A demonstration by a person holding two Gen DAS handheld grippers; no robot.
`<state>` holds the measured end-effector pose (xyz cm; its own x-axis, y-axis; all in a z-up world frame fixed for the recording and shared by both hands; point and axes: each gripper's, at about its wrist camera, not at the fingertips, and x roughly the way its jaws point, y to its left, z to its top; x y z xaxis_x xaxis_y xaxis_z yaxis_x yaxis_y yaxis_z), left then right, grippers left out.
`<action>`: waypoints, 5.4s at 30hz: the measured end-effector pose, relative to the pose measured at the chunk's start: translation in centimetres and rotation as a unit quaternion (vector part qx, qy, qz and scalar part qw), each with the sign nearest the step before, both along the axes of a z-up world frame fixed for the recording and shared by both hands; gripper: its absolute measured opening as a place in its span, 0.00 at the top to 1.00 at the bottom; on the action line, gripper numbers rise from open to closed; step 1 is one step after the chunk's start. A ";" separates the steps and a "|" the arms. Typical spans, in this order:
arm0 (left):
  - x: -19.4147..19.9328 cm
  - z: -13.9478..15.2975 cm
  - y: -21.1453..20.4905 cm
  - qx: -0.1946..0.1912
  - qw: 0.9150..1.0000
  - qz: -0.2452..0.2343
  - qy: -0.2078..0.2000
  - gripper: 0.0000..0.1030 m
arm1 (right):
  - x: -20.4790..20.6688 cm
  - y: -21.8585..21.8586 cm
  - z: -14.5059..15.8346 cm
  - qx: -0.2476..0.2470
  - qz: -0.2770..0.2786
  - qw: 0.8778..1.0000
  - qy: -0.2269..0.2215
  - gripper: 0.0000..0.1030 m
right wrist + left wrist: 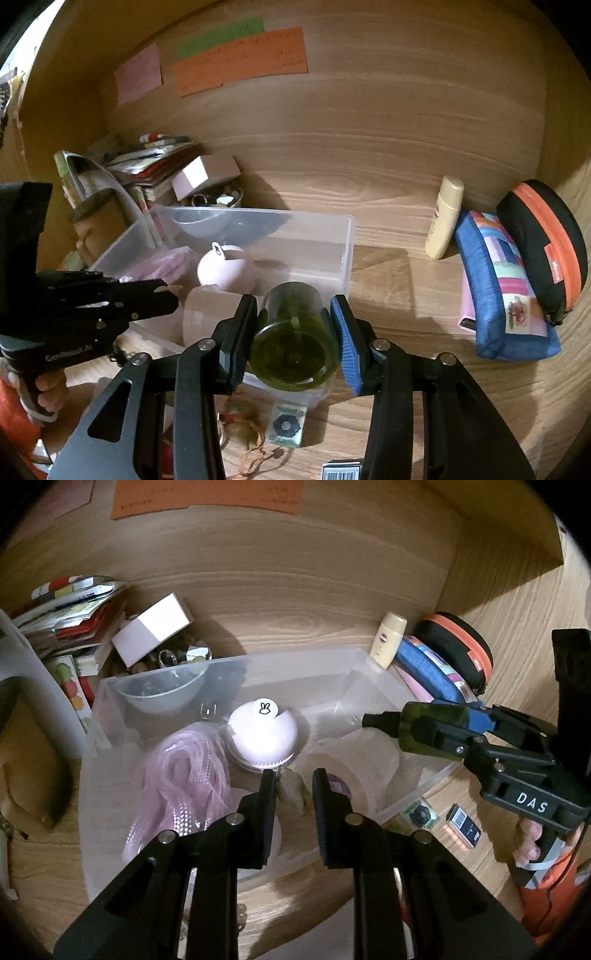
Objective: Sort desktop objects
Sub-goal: 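Carry the green bottle and beige item over the clear box with both grippers, then open both grippers to drop the green bottle and beige item into the box, then grasp the blue Max card box with the right gripper while the left grasps the teal bottle, then carry the blue box and teal bottle over the clear box with both grippers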
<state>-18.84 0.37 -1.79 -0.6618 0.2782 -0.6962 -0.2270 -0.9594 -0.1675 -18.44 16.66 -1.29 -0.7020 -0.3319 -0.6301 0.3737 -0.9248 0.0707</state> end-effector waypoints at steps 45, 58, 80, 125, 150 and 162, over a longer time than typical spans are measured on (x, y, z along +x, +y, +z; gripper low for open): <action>7.9 6.9 -3.8 -0.037 0.991 0.075 0.106 0.10 | 5.4 0.1 4.4 0.002 -0.005 0.998 0.054 0.17; 10.3 2.6 -11.4 -0.091 0.984 0.153 0.035 0.10 | 7.9 3.2 3.7 0.037 -0.060 0.996 0.046 0.14; 7.5 -3.7 -11.3 -0.077 0.992 0.084 -0.054 0.54 | 9.6 6.1 -2.9 0.056 -0.069 0.994 -0.065 0.29; 11.3 2.6 -10.1 -0.046 0.989 0.127 0.062 0.76 | 7.9 0.9 1.7 0.007 0.016 1.000 -0.012 0.76; 4.4 2.5 -6.9 -0.001 0.997 0.054 0.052 0.77 | 2.2 -7.1 1.7 -0.014 0.107 0.994 -0.014 0.76; 3.5 1.3 -6.9 0.005 0.998 0.048 0.045 0.77 | 0.8 -9.7 -0.5 0.007 0.099 0.994 -0.037 0.76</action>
<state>-15.30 -6.49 -0.53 -0.7459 0.2163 -0.6299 -0.1481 -0.9760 -0.1597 -17.66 6.98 -1.78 -0.5754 -0.4497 -0.6831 0.5423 -0.8350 0.0929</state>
